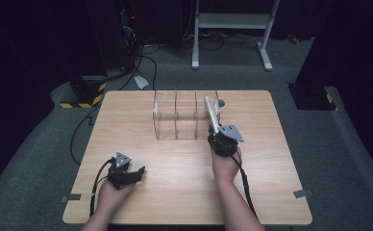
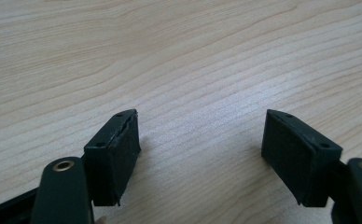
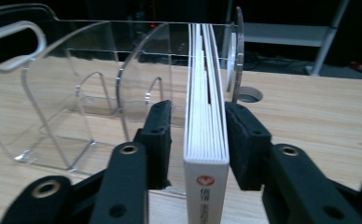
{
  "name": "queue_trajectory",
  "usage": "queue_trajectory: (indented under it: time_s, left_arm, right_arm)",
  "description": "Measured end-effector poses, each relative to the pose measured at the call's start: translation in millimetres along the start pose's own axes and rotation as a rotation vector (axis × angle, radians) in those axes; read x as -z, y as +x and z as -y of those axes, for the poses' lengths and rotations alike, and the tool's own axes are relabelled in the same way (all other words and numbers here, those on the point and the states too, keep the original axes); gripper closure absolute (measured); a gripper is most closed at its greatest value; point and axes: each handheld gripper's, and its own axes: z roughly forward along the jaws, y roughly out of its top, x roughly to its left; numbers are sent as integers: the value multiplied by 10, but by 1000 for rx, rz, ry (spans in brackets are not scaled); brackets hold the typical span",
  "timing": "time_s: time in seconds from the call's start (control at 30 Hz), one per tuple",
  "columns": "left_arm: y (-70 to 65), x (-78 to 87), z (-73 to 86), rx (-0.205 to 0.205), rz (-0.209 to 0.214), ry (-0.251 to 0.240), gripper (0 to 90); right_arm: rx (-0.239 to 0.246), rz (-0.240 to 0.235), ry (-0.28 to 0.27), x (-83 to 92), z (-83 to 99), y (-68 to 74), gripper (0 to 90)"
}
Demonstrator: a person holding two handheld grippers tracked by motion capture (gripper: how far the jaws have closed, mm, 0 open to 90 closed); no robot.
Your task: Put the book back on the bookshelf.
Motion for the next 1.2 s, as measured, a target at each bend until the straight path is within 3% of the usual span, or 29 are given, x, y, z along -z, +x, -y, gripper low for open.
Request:
queue_trajectory:
  time_s: [0.2, 0.47, 0.73, 1.13, 1.2]
  left_arm:
    - [-2, 1, 1, 0, -1, 0, 278]
    - [-2, -1, -1, 0, 0, -1, 277]
    - [-5, 2, 0, 0, -1, 2, 280]
    - [-4, 3, 0, -1, 0, 3, 281]
    - [-5, 2, 0, 0, 0, 1, 281]
  right_arm:
    - [-13, -72, 6, 129, 31, -69, 582]
    - [6, -118, 24, 245, 178, -108, 559]
    - [13, -118, 75, 195, 312, -169, 638]
    - [-14, -122, 75, 191, 314, -200, 720]
    - [-36, -129, 77, 188, 314, -205, 721]
